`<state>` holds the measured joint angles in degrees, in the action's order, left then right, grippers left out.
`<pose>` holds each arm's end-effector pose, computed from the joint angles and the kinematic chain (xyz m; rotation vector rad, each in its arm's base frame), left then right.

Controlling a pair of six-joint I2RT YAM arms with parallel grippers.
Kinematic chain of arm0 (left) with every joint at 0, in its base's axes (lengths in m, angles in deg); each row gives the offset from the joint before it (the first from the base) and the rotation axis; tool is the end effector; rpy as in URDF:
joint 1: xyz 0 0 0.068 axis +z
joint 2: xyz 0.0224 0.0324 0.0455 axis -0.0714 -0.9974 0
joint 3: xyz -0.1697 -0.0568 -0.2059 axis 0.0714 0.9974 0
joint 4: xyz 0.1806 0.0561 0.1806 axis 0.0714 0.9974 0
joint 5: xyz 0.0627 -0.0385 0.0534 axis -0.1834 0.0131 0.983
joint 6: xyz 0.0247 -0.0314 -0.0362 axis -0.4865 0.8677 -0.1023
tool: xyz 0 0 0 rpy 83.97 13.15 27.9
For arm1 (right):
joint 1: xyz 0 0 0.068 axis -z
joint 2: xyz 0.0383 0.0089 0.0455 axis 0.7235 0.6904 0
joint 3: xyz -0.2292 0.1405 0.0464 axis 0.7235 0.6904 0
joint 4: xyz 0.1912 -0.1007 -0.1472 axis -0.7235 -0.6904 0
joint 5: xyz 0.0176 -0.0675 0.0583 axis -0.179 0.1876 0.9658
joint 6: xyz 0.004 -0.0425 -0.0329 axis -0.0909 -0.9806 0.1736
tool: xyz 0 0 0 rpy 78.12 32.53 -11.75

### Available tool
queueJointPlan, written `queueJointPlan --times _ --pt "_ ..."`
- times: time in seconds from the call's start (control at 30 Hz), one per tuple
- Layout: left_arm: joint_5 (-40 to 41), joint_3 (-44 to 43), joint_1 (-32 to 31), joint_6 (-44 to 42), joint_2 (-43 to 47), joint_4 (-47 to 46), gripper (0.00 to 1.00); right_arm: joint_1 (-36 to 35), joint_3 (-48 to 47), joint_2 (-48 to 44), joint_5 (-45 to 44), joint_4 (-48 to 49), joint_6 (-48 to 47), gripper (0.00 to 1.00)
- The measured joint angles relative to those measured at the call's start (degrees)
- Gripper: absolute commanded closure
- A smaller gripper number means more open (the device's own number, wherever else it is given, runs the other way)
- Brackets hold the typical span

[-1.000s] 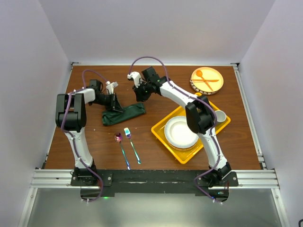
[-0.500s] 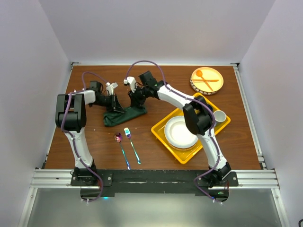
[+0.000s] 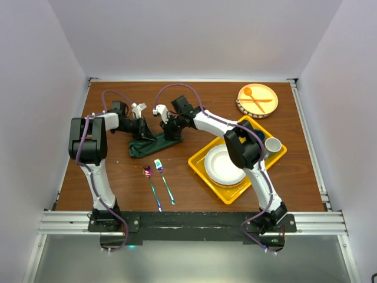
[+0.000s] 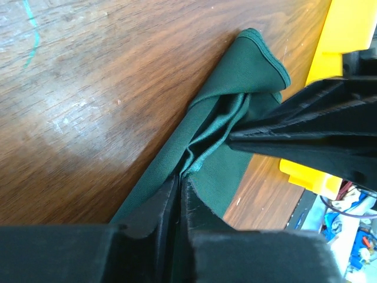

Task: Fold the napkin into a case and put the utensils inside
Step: Stuff the top corner of the smaller-rectangle-folded napkin at the center of the board.

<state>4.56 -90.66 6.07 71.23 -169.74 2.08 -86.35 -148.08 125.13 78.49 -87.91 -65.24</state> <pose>0.3893 -0.0144 0.1162 0.0941 2.5606 -1.2397 0.3874 0.3487 0.1636 -1.4169 1.9869 0.8089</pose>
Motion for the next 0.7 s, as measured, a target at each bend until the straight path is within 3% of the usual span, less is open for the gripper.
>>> queueJointPlan --times 0.13,0.53,0.67,0.7 --pt "0.0 0.2 -0.1 -1.4 1.6 0.7 0.54 -0.1 -0.2 0.9 -1.3 -0.2 -0.9 0.94" --pt "4.7 -0.4 2.0 -11.4 6.1 9.2 0.54 -0.1 -0.2 0.9 -2.5 -0.3 -2.0 0.95" --pt "6.1 -1.0 2.0 -14.1 5.9 12.4 0.68 -0.1 -0.2 0.9 -2.5 -0.3 -2.1 0.95" --pt "6.3 -1.1 2.0 -14.6 5.9 13.1 0.78 -0.1 -0.2 0.9 -2.5 -0.3 -2.1 0.95"
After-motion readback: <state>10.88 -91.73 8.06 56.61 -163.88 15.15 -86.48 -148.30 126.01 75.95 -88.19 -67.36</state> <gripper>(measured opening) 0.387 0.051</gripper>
